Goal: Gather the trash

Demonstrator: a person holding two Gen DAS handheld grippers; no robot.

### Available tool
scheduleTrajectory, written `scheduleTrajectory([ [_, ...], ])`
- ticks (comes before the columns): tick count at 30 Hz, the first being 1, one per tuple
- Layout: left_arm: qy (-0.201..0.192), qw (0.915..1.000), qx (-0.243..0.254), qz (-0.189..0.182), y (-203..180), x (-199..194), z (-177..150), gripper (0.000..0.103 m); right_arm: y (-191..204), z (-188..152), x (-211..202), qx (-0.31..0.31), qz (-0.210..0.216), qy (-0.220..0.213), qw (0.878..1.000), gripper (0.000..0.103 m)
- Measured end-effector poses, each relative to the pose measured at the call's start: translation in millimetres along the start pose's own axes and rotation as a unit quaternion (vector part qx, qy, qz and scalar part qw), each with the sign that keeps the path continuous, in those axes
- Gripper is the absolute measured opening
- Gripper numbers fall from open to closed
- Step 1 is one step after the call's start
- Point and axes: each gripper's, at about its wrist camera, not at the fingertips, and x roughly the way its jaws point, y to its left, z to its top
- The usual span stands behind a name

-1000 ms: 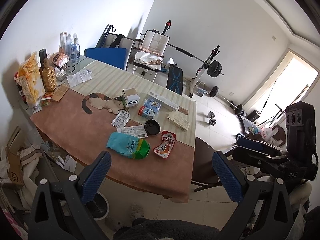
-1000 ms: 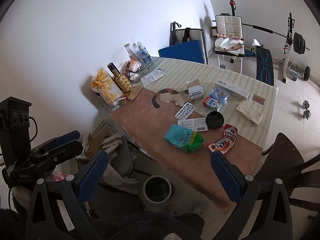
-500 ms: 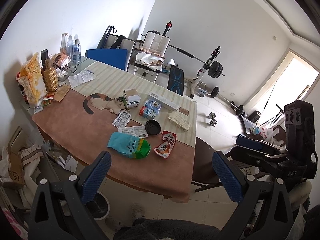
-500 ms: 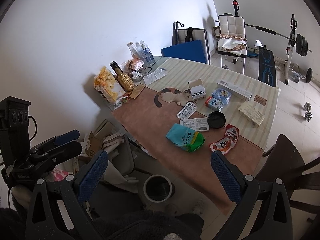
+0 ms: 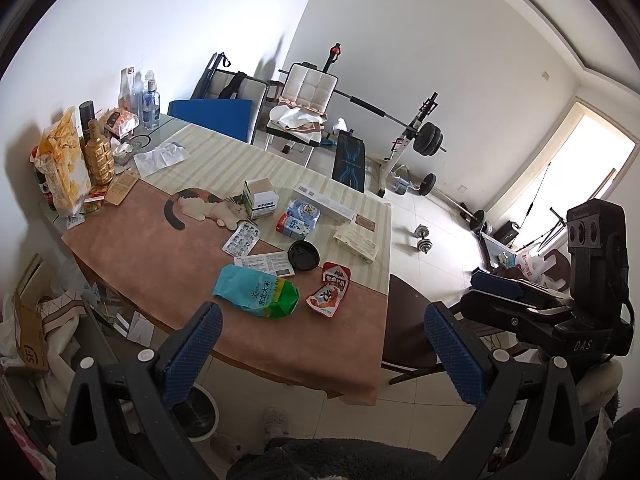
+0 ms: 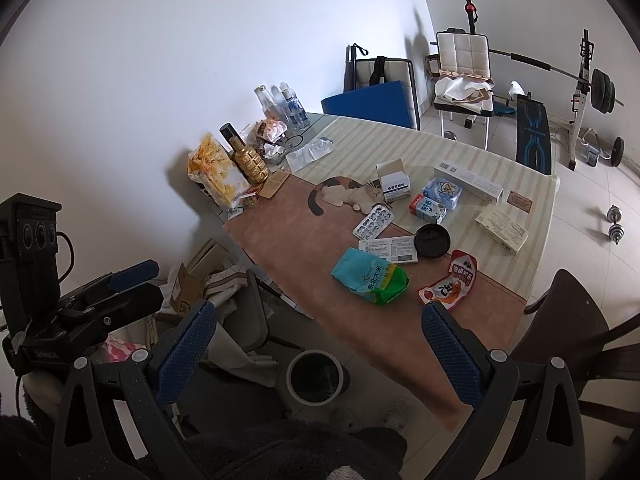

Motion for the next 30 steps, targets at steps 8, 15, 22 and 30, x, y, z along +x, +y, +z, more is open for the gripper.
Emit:
scheduleTrajectory([
  [8,0.000,1.0000,0.002,-0.002,-3.0,0.9,1.4,0.103,-0.5,-0.7,-0.6,-0.001,0.000,-0.001,1.000,0.103],
  [15,0.000,1.0000,0.004,-0.004,-5.4,2.3,2.8,0.103,0.2,0.4,0.6,-0.001,-0.001,-0.001,1.000,0.103],
  [22,0.001,1.0000,0.006,-0.006,-8.2,3.8,4.9,0.103,0.6,3.2,1.0,-0.001,0.000,-0.002,1.000,0.103],
  [30,0.000,1.0000,0.005,-0.005,-9.9,4.5,3.6,0.103,-0.8,1.4,0.6,-0.001,0.001,-0.002,1.000,0.103],
])
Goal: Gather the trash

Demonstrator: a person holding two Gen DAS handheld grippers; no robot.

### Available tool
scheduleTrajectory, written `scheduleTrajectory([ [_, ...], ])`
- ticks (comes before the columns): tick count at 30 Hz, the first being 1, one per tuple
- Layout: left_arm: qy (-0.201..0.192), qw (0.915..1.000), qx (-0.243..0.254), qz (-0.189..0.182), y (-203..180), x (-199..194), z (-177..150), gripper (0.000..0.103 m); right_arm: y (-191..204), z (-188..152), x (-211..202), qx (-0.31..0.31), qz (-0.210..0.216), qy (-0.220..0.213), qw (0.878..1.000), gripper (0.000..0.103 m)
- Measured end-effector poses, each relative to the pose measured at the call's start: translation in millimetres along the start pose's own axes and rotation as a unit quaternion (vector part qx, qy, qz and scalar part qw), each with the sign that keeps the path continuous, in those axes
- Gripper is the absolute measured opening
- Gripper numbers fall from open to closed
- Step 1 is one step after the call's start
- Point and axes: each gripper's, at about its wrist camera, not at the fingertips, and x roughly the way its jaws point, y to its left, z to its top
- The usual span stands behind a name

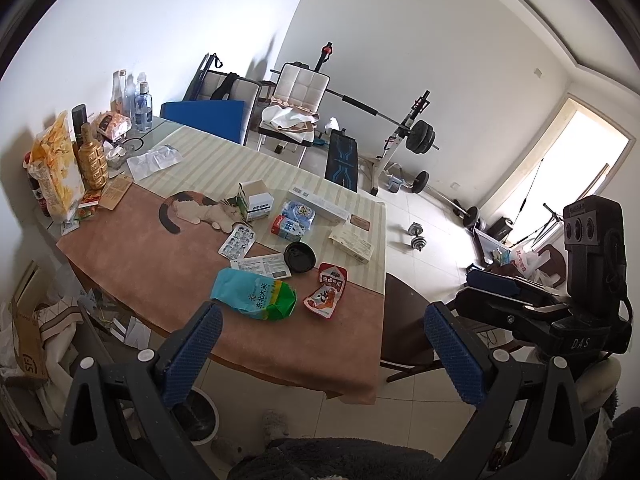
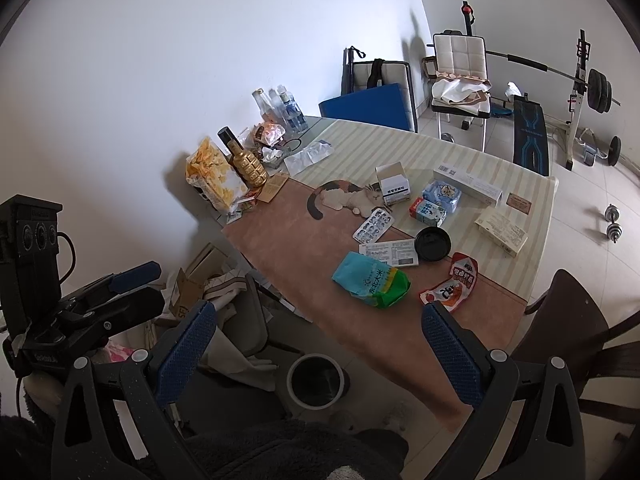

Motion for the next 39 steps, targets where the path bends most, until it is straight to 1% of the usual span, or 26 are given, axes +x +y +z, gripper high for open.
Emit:
scheduleTrajectory([
  [2,0.000,1.0000,-0.001,0.001,-0.9,0.7,0.4,0.103,0.5,2.3,-0.5,0.001,0.000,-0.001,1.000,0.103],
  [4,-0.005,0.9998,0.001,0.017,-1.6,1.9,0.7,0.103,0.6,4.3,0.4,0.004,-0.005,-0.002,1.000,0.103],
  [6,-0.016,0.9965,0.015,0.080,-5.7,9.6,3.6,0.103,2.4,10.8,1.1,0.017,-0.025,-0.009,1.000,0.103],
  [7,-0.022,0.9921,0.025,0.121,-7.4,15.4,4.9,0.103,0.2,12.8,3.0,0.024,-0.034,-0.010,0.999,0.103],
  [9,-0.031,0.9821,0.041,0.181,-8.5,30.9,6.7,0.103,-6.0,15.5,7.6,0.041,-0.064,-0.014,0.997,0.103],
  [10,-0.027,0.9789,0.042,0.198,-7.4,39.6,7.6,0.103,-9.6,15.1,11.9,0.050,-0.080,-0.016,0.995,0.103],
  [11,-0.017,0.9762,0.034,0.214,-3.3,57.3,9.4,0.103,-16.6,15.7,19.5,0.063,-0.096,-0.011,0.993,0.103],
  [13,0.002,0.9756,0.016,0.219,5.5,83.2,10.0,0.103,-35.6,15.4,39.7,0.091,-0.120,0.002,0.989,0.103],
  [14,0.023,0.9741,-0.003,0.225,10.9,106.2,11.1,0.103,-48.7,14.8,53.1,0.110,-0.130,0.012,0.985,0.103],
  [17,0.065,0.9702,-0.046,0.229,28.4,153.2,7.2,0.103,-95.4,9.8,100.7,0.162,-0.162,0.046,0.972,0.103],
  [18,0.087,0.9668,-0.066,0.231,38.0,174.5,4.6,0.103,-111.6,7.8,116.7,0.175,-0.176,0.056,0.967,0.103],
  [19,0.099,0.9641,-0.078,0.234,47.0,189.2,2.5,0.103,-128.1,7.5,134.6,0.189,-0.191,0.069,0.961,0.103],
  [20,0.120,0.9582,-0.093,0.243,52.1,215.6,0.9,0.103,-146.6,6.5,154.4,0.203,-0.202,0.080,0.955,0.103],
  [22,0.140,0.9508,-0.107,0.255,73.6,242.7,-2.8,0.103,-182.4,6.9,194.7,0.228,-0.221,0.103,0.943,0.103],
  [25,0.186,0.9324,-0.144,0.275,95.8,296.0,-6.6,0.103,-236.1,0.7,252.3,0.265,-0.239,0.137,0.924,0.103],
  [26,0.197,0.9283,-0.156,0.275,104.6,302.8,-6.5,0.103,-250.9,-1.3,274.4,0.275,-0.242,0.153,0.918,0.103],
  [28,0.230,0.9142,-0.206,0.263,120.7,335.7,-13.2,0.103,-276.2,-6.2,315.6,0.289,-0.246,0.181,0.907,0.103],
  [30,0.252,0.8999,-0.257,0.247,133.4,355.5,-19.7,0.103,-292.4,-10.7,346.9,0.293,-0.245,0.203,0.902,0.103],
  [31,0.263,0.8897,-0.290,0.234,140.0,366.0,-25.3,0.103,-300.6,-12.8,363.5,0.292,-0.245,0.216,0.899,0.103],
  [32,0.274,0.8785,-0.324,0.219,146.3,377.1,-30.7,0.103,-305.7,-14.5,374.5,0.292,-0.241,0.223,0.898,0.100],
  [33,0.283,0.8654,-0.358,0.207,152.9,387.1,-36.6,0.103,-309.9,-16.0,384.2,0.292,-0.238,0.230,0.898,0.094],
  [34,0.286,0.8528,-0.393,0.190,158.8,395.7,-42.5,0.103,-312.8,-17.6,392.2,0.289,-0.236,0.238,0.897,0.091],
  [35,0.282,0.8427,-0.425,0.171,163.0,402.4,-47.7,0.103,-314.5,-18.4,396.6,0.286,-0.233,0.241,0.897,0.089],
  [36,0.282,0.8362,-0.441,0.163,165.1,405.7,-50.0,0.103,-315.5,-19.6,398.7,0.284,-0.231,0.242,0.899,0.085],
  [38,0.277,0.8228,-0.473,0.150,169.1,416.5,-55.1,0.103,-315.6,-21.8,399.7,0.276,-0.230,0.243,0.901,0.083],
  [39,0.276,0.8198,-0.479,0.147,169.7,420.4,-56.0,0.103,-316.4,-23.1,400.9,0.271,-0.230,0.245,0.902,0.080],
])
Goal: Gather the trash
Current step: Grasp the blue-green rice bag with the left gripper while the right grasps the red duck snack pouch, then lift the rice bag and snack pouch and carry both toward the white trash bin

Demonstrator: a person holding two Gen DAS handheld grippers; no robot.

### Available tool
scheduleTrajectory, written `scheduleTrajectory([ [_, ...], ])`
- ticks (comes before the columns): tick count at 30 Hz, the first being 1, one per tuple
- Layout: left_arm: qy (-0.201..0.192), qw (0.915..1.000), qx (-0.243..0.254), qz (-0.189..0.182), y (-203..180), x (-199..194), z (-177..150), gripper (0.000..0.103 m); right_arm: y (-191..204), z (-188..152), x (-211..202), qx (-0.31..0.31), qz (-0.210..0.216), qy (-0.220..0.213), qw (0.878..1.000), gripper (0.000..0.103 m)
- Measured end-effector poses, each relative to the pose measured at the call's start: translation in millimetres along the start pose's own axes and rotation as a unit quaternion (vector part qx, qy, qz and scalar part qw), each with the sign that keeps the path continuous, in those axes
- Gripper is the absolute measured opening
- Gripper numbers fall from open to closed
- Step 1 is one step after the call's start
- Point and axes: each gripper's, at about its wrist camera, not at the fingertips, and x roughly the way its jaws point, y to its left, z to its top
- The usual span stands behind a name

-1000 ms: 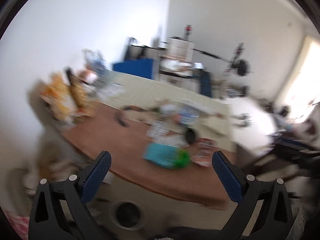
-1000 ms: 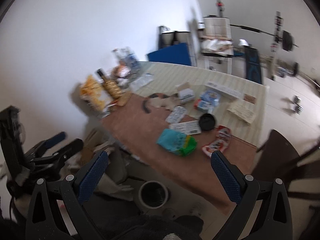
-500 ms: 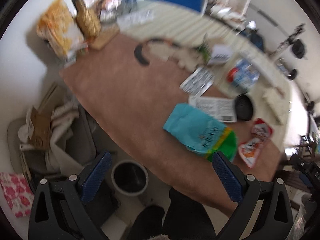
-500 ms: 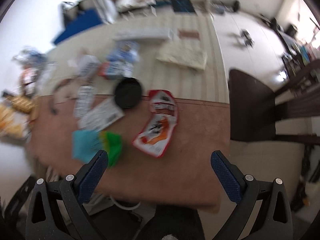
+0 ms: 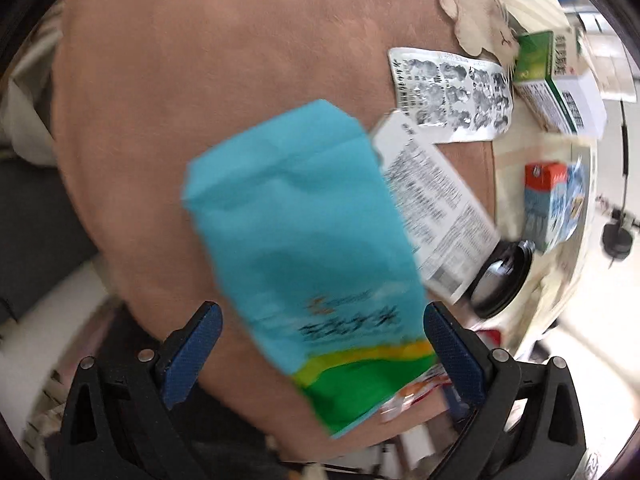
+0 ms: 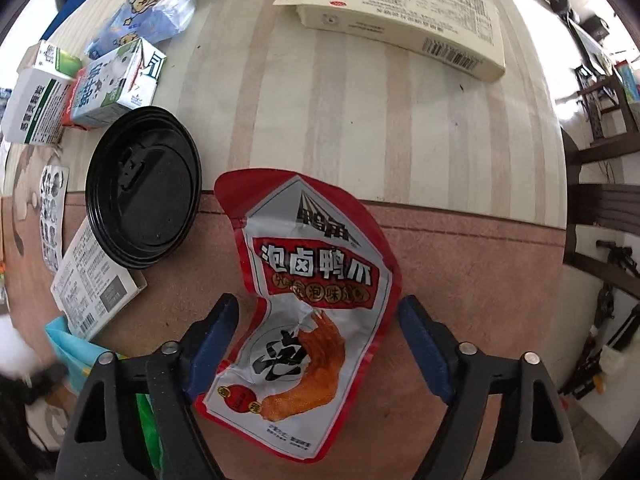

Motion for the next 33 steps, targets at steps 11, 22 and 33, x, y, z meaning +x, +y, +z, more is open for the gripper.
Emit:
scheduleTrajectory([
  [11,-0.060,0.9439,0.263,0.191,-22.7,5.2,-37.8,0.103,-9.4,-11.2,-13.8,-0.103,-0.046,0.009,0.994,0.068],
  [22,-0.018,0.9772,0.155,0.144,55.3,31.4,-28.7,0.100,-41.3,-16.1,0.7,-0.089,-0.038,0.026,0.995,0.076],
  [33,-0.067,0.9547,0.224,0.184,114.0,28.6,-60.6,0.061,-64.2,-20.1,8.3,-0.088,-0.040,0.004,0.995,0.062],
])
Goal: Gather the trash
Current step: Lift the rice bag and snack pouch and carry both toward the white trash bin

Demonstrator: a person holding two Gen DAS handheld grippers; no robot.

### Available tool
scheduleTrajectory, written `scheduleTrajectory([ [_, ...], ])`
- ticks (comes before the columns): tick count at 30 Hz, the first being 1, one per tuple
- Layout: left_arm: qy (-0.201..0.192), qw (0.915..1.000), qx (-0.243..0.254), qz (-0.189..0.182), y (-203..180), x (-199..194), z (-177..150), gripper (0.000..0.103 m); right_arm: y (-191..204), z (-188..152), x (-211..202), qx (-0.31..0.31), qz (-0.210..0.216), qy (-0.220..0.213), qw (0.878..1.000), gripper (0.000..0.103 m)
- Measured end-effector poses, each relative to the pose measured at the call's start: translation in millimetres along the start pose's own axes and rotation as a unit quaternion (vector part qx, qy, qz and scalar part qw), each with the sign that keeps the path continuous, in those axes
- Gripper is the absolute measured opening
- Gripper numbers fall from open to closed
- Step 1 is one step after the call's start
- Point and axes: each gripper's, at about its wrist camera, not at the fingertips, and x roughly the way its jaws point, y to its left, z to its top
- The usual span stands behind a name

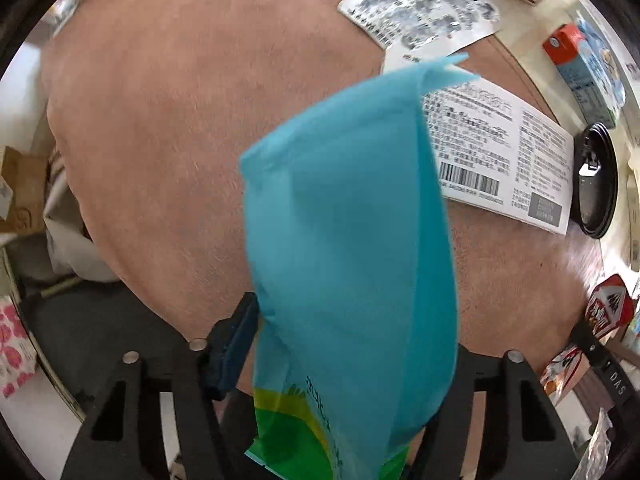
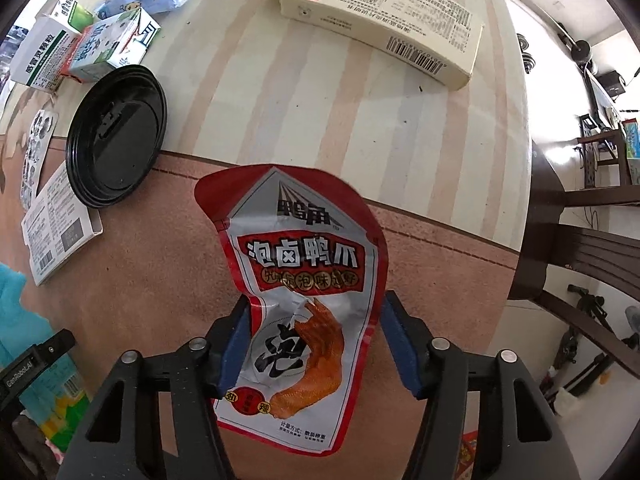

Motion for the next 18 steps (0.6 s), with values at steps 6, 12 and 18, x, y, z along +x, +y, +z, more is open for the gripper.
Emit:
scheduleTrajectory([
  [6,-0.022,0.9997,0.009,-0.001,11.9,10.0,-21.5,0.039,6.8,-1.2,-11.7,-0.016,0.014,-0.010,1.000,0.054],
  [12,-0.036,0.9991,0.006,-0.020,28.2,-12.0,-23.7,0.026,17.4,-5.3,-19.7,-0.036,0.025,-0.018,0.999,0.049],
  [18,-0.063,0.9975,0.008,-0.029,55.8,-25.6,-44.5,0.025,34.4,-7.4,-38.2,-0.055,0.042,-0.034,0.997,0.013],
])
